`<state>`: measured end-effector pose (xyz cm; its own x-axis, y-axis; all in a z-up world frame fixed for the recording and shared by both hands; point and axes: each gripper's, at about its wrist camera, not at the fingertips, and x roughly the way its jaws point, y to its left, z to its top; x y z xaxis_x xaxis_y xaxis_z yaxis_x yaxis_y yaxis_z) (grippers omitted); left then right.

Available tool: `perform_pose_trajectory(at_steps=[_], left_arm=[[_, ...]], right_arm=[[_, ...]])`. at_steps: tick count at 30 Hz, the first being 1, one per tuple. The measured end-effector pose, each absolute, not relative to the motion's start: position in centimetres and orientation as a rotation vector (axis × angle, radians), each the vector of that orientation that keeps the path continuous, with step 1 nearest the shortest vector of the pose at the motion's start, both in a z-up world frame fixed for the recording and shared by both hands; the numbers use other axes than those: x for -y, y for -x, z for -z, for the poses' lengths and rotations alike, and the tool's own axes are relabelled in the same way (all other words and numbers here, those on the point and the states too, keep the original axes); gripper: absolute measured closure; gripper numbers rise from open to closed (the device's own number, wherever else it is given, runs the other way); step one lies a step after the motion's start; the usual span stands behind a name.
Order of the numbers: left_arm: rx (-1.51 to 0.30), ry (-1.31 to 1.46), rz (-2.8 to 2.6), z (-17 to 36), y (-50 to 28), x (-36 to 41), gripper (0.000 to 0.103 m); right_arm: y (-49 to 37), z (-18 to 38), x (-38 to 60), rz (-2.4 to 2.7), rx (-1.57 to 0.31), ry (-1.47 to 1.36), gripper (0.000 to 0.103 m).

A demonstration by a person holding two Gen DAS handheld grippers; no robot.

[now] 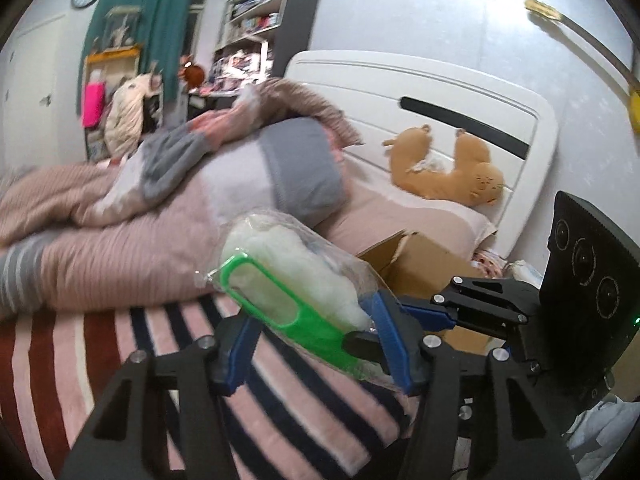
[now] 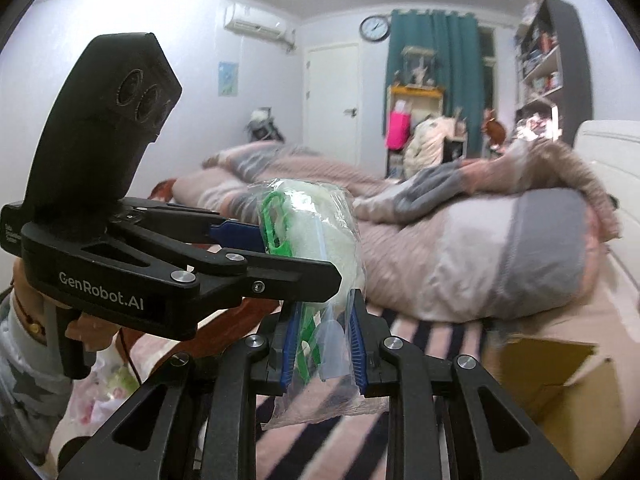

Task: Organize soft objects
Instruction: 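Lift the toothbrush bag with the right gripper, lower into box, release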

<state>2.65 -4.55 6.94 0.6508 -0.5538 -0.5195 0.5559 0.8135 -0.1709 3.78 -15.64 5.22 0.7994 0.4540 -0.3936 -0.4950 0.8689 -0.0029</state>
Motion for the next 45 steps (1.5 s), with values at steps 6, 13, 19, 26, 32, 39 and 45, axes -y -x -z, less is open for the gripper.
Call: perform_pose_trajectory(at_steps=[6,13,19,26,32,39,45], left_arm=[[-0.576,-0.067,0.700,-8.6,-2.7,10.9,0.051],[-0.645,-0.118,0.775,-7.4,-4.6,17.5,0.051],[-0.727,-0.185,0.794,-4.6,-6.4,21.6,0.051],[-0.814,-0.231,0.798,-1.5,-8.1,24.0,0.048],[-0.819,-0.254,0.800,-0.5,-8.8,24.7,0.027],[-0.773,-0.221,0.787,-1.7,-8.3,23.1,0.017],[-0.675,-0.174,0.709,-4.4,-6.2,19.7,0.011]], right_arm=[[-2.1,-6.2,21.1,-0.416,-0.365,0.089,0.085],[-1.8,-4.9,26.8,-0.320,-0.405,0.058,0.085],[-2.5,-2.0,30.3,-0.270,-0.488,0.028,0.085],[-3.1,1.1,31.6,-0.224,-0.565,0.032,0.085],[-4.2,2.6,31.9,-0.189,-0.608,0.050,0.074],[-4.3,2.9,32.1,-0.178,-0.605,0.053,0.048],[-3.9,1.5,31.6,-0.218,-0.561,0.034,0.034]])
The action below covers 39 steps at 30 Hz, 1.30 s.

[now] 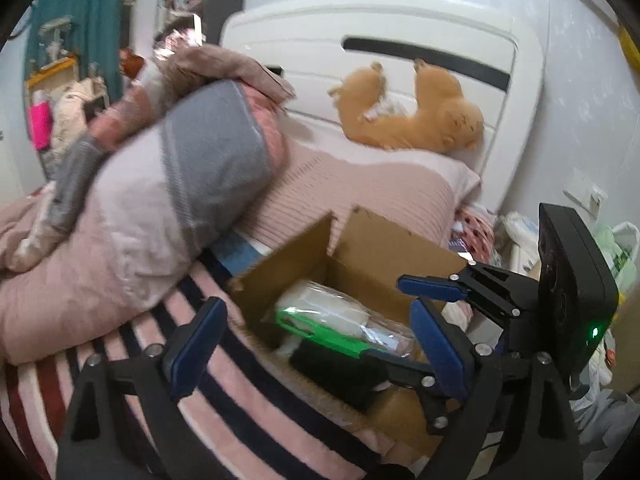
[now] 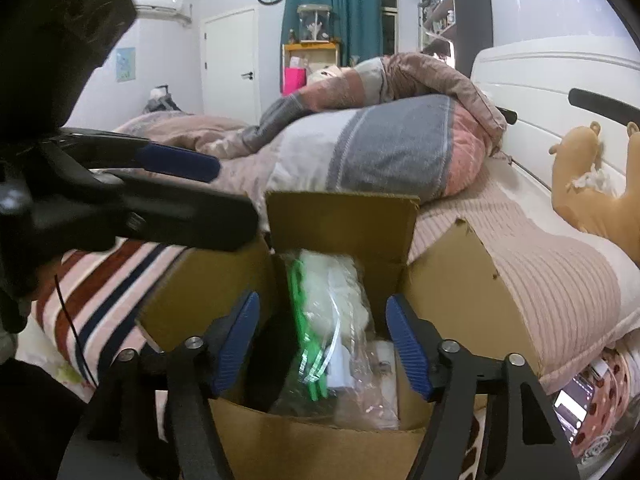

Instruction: Organize soft objects

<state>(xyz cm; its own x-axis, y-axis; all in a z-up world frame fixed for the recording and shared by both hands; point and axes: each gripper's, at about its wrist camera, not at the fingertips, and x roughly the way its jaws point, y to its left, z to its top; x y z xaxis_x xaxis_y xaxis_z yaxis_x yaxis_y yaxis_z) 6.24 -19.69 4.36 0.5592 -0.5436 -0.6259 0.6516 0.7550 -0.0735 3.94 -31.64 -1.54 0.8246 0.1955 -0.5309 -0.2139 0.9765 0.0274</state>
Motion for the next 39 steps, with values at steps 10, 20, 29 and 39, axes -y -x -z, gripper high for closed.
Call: perform_pose_trajectory(at_steps=[10,20,29,39], left_arm=[[-0.507,-0.087,0.373,-6.4,-1.9,12.0,0.003],[-0.481,-0.054,0.184,-4.2,-0.2,8.8,0.002],[-0.474,-0.029,0.159,-3.3,-0.2,7.9,0.002],[-0.471,-0.028,0.152,-3.2,-0.3,7.8,0.002]], right_arm=[[-1.9,-2.0,31.0,-0.352,-0.397,-0.041,0.003],[-0.8,-3.0,30.6,-0.418,-0.300,-0.073,0.000],[-1.0,-2.7,30.2,-0.420,-0.312,-0.059,0.000],[-1.1,-2.6,30.0,-0.423,-0.314,-0.061,0.000]])
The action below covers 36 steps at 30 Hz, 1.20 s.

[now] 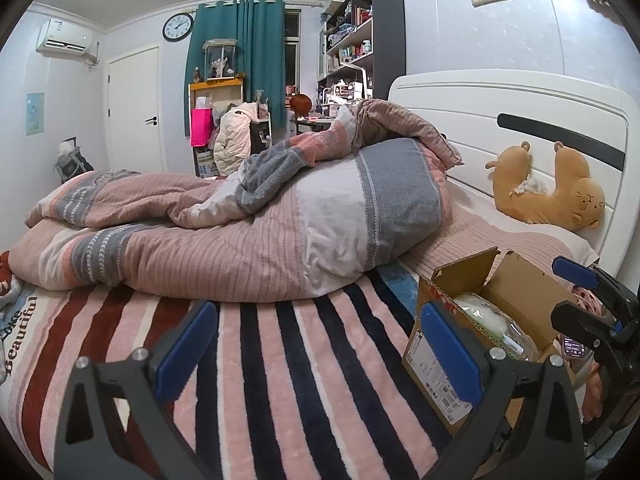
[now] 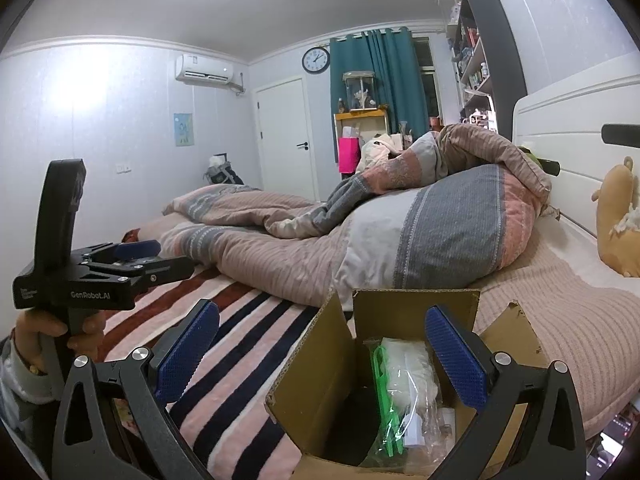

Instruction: Organize soft objects

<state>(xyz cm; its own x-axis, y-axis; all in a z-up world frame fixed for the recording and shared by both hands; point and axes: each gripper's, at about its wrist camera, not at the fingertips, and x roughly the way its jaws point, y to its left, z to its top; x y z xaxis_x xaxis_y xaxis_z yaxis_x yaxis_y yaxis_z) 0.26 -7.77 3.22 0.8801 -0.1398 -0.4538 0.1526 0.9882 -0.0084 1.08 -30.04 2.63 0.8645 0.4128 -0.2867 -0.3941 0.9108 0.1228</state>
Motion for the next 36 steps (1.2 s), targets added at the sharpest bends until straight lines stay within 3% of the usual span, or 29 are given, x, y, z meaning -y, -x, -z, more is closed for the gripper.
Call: perform_pose_trajectory(at_steps=[36], left_arm=[[-0.461,-0.027,0.144,-3.18,-0.06,7.71,0.002]], right_arm=[[-1.23,-2.48,30.33,-0.407,-0.324,-0.064,0.000]])
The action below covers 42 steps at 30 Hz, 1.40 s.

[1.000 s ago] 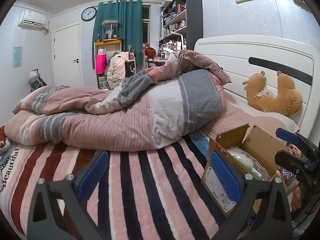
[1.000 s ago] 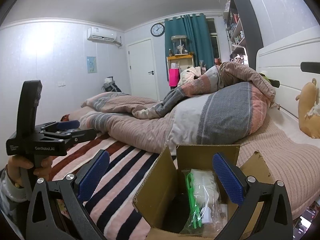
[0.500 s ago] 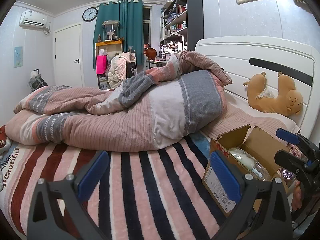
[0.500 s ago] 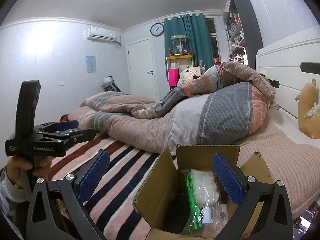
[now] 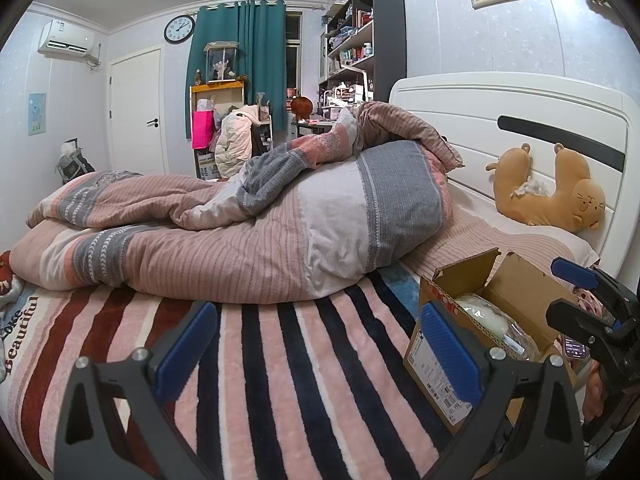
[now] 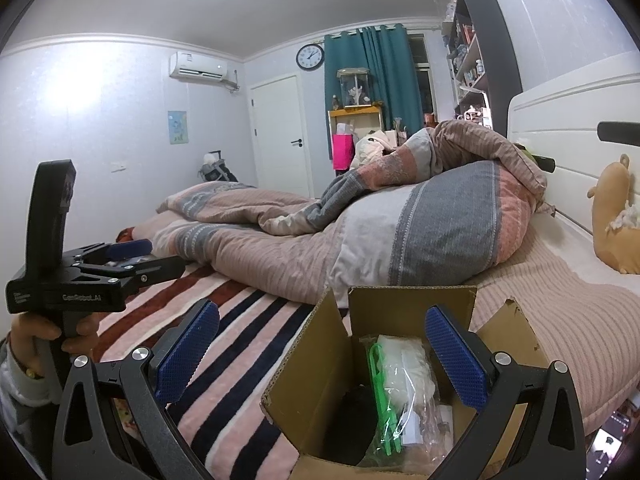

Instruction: Organize soft objects

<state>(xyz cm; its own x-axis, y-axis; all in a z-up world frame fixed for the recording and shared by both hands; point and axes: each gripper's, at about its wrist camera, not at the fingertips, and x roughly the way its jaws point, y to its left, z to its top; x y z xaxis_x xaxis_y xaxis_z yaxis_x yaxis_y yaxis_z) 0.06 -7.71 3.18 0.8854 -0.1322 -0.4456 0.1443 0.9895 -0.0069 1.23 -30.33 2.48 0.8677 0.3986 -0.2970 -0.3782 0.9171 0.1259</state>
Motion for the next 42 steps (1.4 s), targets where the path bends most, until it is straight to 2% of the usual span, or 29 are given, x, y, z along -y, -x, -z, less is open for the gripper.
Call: perform_pose_trajectory(at_steps=[42], left_arm=[[-0.463,-0.019,0.131,-3.08,-0.20,7.74,0.002]], right_arm=[[-1.27,-2.57,30.28,-0.406,-0.326,-0.063,0.000]])
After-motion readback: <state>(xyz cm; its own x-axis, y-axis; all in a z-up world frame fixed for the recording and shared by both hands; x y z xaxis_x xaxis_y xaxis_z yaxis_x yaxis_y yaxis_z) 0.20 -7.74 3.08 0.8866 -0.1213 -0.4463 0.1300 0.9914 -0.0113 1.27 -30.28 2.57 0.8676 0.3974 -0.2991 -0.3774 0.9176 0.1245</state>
